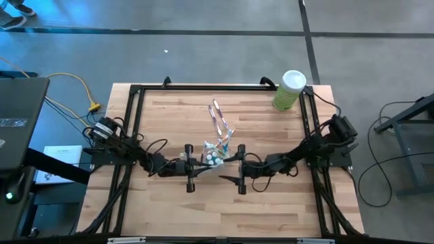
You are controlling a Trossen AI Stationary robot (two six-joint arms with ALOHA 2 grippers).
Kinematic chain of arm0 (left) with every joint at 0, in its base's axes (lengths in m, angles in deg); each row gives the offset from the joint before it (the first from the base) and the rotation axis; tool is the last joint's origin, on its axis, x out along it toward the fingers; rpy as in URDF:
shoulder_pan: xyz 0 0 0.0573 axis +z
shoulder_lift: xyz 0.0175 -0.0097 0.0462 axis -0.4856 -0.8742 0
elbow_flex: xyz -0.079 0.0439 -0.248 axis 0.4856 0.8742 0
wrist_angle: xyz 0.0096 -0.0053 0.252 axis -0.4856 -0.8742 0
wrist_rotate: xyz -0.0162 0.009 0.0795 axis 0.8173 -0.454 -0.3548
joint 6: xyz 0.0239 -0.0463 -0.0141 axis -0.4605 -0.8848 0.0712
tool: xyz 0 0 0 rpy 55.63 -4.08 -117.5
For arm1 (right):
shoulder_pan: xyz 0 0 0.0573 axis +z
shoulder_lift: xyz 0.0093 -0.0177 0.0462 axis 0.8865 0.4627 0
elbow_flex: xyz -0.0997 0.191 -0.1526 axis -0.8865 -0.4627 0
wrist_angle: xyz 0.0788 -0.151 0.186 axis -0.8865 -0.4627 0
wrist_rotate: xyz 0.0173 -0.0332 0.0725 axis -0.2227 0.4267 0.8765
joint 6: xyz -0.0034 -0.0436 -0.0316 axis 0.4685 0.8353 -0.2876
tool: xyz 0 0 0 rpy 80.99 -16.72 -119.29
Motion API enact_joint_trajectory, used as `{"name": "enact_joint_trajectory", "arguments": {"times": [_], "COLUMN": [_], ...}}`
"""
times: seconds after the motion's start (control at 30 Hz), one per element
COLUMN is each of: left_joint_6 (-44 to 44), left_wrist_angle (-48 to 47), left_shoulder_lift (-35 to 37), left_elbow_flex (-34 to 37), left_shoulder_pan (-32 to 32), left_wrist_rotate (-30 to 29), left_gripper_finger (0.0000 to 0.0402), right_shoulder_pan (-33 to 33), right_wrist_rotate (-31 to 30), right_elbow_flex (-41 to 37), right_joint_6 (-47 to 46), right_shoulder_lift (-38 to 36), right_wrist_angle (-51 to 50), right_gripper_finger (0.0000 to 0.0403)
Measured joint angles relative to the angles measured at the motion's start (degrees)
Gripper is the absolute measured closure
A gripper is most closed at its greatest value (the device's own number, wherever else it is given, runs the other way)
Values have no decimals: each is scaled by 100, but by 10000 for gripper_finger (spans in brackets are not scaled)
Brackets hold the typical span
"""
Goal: Pick & Place toothbrushing station
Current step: Put the green toothbrush into the transparent organizer
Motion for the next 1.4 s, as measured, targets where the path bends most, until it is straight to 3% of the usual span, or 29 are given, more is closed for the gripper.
{"name": "enact_joint_trajectory", "arguments": {"times": [0.27, 0.43, 0.57, 0.8, 1.0, 1.23, 1.4], "left_joint_6": [50, 51, 177, 161, -35, 776, 1101], "left_wrist_angle": [-33, -110, -122, -142, -231, -250, -207], "left_shoulder_lift": [2, 4, 4, 4, 4, 4, 4], "left_elbow_flex": [-2, -2, -2, -2, -2, -2, -7], "left_shoulder_pan": [6, 6, 8, 3, 3, -81, -205], "left_wrist_rotate": [0, 7, 7, 7, 4, 5, 13], "left_gripper_finger": [395, 395, 395, 395, 390, 351, 315], "right_shoulder_pan": [-4, -105, -218, -303, -301, -301, -297], "right_wrist_rotate": [-61, 345, 446, 484, 580, 651, 1081], "right_elbow_flex": [461, 508, 508, 506, 504, 504, 504], "right_joint_6": [23, 25, -46, -164, -318, -331, -359], "right_shoulder_lift": [220, 220, 220, 220, 220, 220, 50], "right_wrist_angle": [-271, -366, -547, -602, -662, -715, -1014], "right_gripper_finger": [183, 217, 265, 386, 391, 393, 394]}}
